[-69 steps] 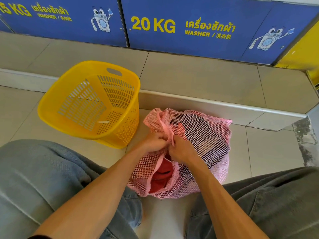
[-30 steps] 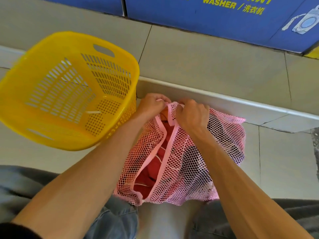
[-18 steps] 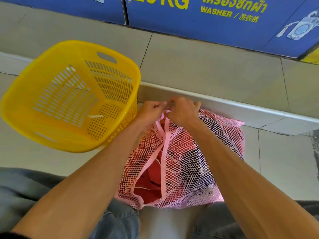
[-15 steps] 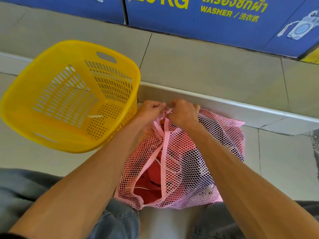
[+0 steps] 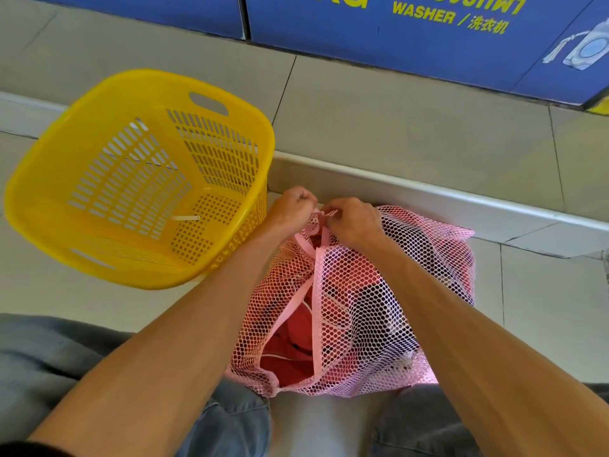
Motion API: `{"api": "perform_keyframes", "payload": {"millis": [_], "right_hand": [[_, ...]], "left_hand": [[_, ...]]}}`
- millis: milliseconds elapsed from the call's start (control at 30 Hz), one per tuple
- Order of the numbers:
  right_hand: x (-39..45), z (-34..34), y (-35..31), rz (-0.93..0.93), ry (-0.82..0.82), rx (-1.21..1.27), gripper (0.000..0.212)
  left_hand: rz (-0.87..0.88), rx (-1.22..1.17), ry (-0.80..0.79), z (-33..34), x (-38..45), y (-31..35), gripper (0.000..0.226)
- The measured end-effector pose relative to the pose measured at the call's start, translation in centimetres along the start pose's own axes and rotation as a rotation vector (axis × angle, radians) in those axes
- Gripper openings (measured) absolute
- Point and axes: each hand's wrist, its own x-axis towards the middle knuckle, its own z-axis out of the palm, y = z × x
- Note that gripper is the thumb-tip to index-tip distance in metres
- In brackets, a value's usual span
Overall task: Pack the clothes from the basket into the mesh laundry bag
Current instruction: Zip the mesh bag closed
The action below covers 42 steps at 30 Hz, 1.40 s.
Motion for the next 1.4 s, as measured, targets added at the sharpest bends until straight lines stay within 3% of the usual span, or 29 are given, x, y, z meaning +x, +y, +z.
{"api": "perform_keyframes", "payload": {"millis": [167, 233, 333, 400, 633, 867, 1133, 1233, 1300, 1400], "right_hand": [[-0.4, 0.2, 0.3, 0.003, 0.027, 0.085, 0.018], [-0.5, 0.1, 0.1, -0.019, 0.032, 0.073, 0.022], [-0.6, 0.0, 0.1, -0.028, -0.005, 0.055, 0.044], [-0.8, -0.1, 0.3, -0.049, -0.031, 0.045, 0.044], [-0.6, -0.5, 0.6, -0.010, 0.032, 0.080, 0.016], [-1.1, -1.3, -0.2, -0.035, 0.134, 0.051, 0.002], [-2.2, -2.7, -1.2, -0.211, 0.072, -0.081, 0.012], [-3.4, -3.3, -0.9, -0.270, -0.008, -0.088, 0.015], [-4.2, -3.4, -0.6, -0.255, 0.049, -0.033, 0.014], [-4.8, -3.7, -0.5, -0.183, 0.229, 0.073, 0.009]], "left_hand": [[-0.194, 0.202, -0.075, -0.4, -0.4, 0.2, 0.030], [-0.282, 0.108, -0.142, -0.2, -0.7, 0.2, 0.027], [-0.364, -0.042, -0.187, -0.1, -0.8, 0.7, 0.036], [-0.373, -0.086, -0.171, -0.3, -0.6, 1.0, 0.028], [-0.292, -0.050, -0.117, -0.3, 0.0, 0.4, 0.002], [-0.265, 0.080, -0.066, -0.4, 0.2, 1.1, 0.010], [-0.341, -0.031, 0.121, -0.4, 1.7, 1.1, 0.023], [-0.300, 0.053, 0.173, -0.4, 1.6, 1.0, 0.025], [-0.285, 0.121, 0.202, -0.8, 0.9, 1.2, 0.030], [-0.336, 0.045, -0.001, -1.7, -0.4, 2.0, 0.035]]}}
